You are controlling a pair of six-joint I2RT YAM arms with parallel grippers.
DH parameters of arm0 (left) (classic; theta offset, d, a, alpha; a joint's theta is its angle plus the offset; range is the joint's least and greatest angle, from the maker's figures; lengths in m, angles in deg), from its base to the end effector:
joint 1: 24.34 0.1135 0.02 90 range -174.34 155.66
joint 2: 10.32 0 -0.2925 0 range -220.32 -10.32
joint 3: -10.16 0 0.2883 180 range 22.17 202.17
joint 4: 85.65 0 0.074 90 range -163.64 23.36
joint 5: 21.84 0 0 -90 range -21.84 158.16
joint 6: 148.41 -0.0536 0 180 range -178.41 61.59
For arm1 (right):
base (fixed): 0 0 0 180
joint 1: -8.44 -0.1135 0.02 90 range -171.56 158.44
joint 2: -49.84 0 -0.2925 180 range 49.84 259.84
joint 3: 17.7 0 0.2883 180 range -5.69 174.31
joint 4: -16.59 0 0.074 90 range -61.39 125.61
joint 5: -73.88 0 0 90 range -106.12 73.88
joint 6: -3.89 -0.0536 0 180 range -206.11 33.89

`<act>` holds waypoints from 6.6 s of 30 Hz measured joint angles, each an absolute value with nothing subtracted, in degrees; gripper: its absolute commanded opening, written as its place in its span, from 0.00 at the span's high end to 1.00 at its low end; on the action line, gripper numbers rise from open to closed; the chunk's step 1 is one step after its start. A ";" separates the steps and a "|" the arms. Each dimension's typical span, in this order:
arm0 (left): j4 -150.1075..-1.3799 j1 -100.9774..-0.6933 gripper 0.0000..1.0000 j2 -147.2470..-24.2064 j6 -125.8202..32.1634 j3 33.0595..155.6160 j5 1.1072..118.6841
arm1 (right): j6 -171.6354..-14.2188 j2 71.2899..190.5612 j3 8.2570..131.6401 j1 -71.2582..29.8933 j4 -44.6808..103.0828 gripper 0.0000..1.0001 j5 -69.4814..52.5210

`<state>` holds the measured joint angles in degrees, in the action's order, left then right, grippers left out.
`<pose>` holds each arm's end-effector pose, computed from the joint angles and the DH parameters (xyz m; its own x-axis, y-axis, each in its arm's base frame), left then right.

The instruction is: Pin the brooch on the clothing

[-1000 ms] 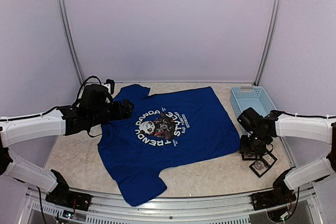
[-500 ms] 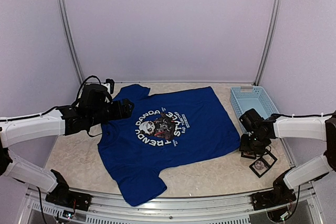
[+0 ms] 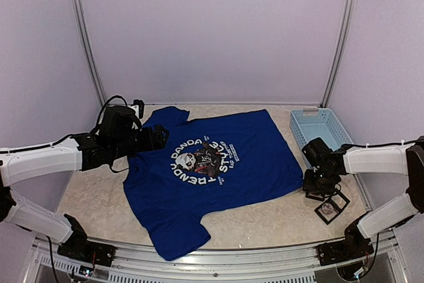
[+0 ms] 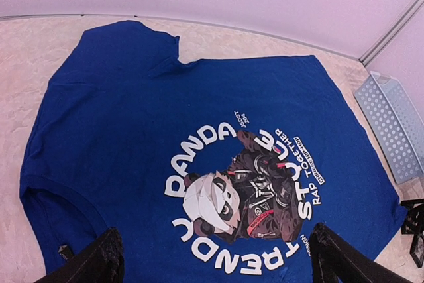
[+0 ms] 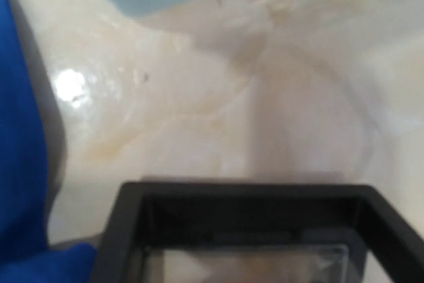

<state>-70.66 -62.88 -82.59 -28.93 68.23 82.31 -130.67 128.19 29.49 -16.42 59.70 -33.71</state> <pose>0.2588 -0.1894 0.2599 -0.5473 -0.1742 -0.8187 0.1929 0.9255 -0.3258 0.2260 0.0869 0.1304 -0.8513 0.3427 -0.3973 0.3802 0.9247 -0.0170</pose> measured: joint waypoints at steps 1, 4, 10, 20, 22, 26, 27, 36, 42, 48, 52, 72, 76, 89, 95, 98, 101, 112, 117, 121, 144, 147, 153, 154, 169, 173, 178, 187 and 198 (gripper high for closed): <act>-70.66 -62.88 0.08 -82.59 -28.93 68.23 82.31 | -130.60 128.17 29.19 -16.31 59.02 0.55 -33.49; -70.66 -62.82 0.08 -82.59 -28.93 68.23 82.29 | -130.34 127.99 28.64 -16.07 57.53 0.61 -33.01; -70.66 -62.40 0.08 -82.59 -28.93 68.23 82.20 | -130.03 127.38 28.23 -15.76 57.16 0.68 -32.39; -70.66 -62.29 0.08 -82.61 -28.93 68.23 81.98 | -129.25 125.44 28.12 -15.74 59.85 0.74 -31.54; -70.66 -62.29 0.08 -82.61 -28.96 68.23 81.87 | -129.18 125.02 28.18 -15.74 60.81 0.77 -31.54; -70.66 -62.29 0.08 -82.74 -28.96 68.23 81.83 | -129.23 124.72 28.75 -15.74 62.67 0.85 -31.48; -70.66 -62.29 0.08 -82.79 -28.96 68.23 81.83 | -129.05 124.65 28.92 -15.74 63.08 0.87 -31.41; -70.66 -62.29 0.08 -82.83 -29.15 68.23 81.61 | -129.07 123.12 30.00 -15.74 65.73 1.00 -31.21; -70.66 -62.29 0.08 -82.83 -29.17 68.23 81.61 | -128.79 122.68 31.05 -15.74 67.00 1.00 -29.81; -70.66 -62.25 0.08 -82.83 -29.28 68.23 81.17 | -126.17 121.70 33.43 -15.76 68.05 1.00 -23.85; -70.72 -62.20 0.08 -82.74 -29.44 68.23 80.08 | -123.32 119.99 35.24 -16.26 68.37 1.00 -15.35; -77.61 -79.95 0.11 -73.43 -46.99 71.27 56.58 | -98.76 132.43 76.11 -47.30 43.85 1.00 15.34; -78.87 -82.64 0.27 -71.73 -51.21 72.28 51.19 | -94.41 134.57 76.84 -50.60 40.14 1.00 17.53; -84.54 -82.81 0.86 -70.81 -53.48 72.34 46.66 | -91.33 134.81 76.59 -53.20 33.86 1.00 18.14; -86.15 -82.84 1.00 -70.79 -52.67 72.34 45.87 | -90.89 134.75 76.25 -53.31 32.55 1.00 18.38; -86.20 -82.86 1.00 -70.70 -52.47 72.34 45.92 | -90.67 134.75 76.22 -53.31 32.42 0.73 18.47; -86.22 -82.92 1.00 -70.57 -52.50 72.32 46.42 | -90.84 134.64 76.11 -53.31 32.18 0.35 18.12; -77.34 -83.71 1.00 -68.76 -55.95 74.51 52.65 | -88.62 118.68 70.32 -53.31 36.86 0.29 8.33; -71.16 -84.85 1.00 -69.17 -58.27 78.00 54.07 | -88.00 118.20 70.32 -53.31 39.33 0.45 6.93; -69.85 -84.98 1.00 -69.41 -58.88 78.09 53.57 | -87.17 122.14 70.32 -53.31 39.79 0.59 8.13; -71.66 -85.24 1.00 -69.94 -58.75 77.70 49.55 | -88.37 127.88 68.14 -53.31 36.29 1.00 13.59; -71.64 -85.17 1.00 -69.83 -58.73 77.61 49.33 | -88.64 128.08 68.14 -53.29 36.00 1.00 14.60; -71.62 -85.17 0.62 -69.50 -58.73 77.43 48.34 | -88.46 128.23 68.14 -53.29 35.61 1.00 16.28; -71.60 -85.20 0.47 -69.50 -58.70 77.43 48.41 | -88.27 128.21 68.14 -53.29 35.65 1.00 16.15; -57.08 -85.52 0.59 -70.81 -66.24 85.54 58.73 | -73.97 133.72 83.72 -53.60 64.29 1.00 9.68; -54.88 -85.68 0.76 -72.25 -67.25 86.11 56.56 | -71.96 134.51 84.59 -53.90 67.94 1.00 9.72; -53.98 -85.94 0.64 -72.54 -67.88 86.11 54.94 | -71.15 134.81 84.59 -54.03 69.29 1.00 9.72; -53.37 -86.51 0.74 -73.63 -67.86 86.11 52.45 | -70.67 134.81 85.27 -54.51 69.47 1.00 9.68; -54.26 -87.05 1.00 -74.18 -67.42 85.61 52.82 | -70.52 134.81 85.36 -54.65 68.92 0.67 9.24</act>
<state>-54.26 -87.05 -74.18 -67.42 85.61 52.82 -70.52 134.81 85.36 -54.65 68.92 9.24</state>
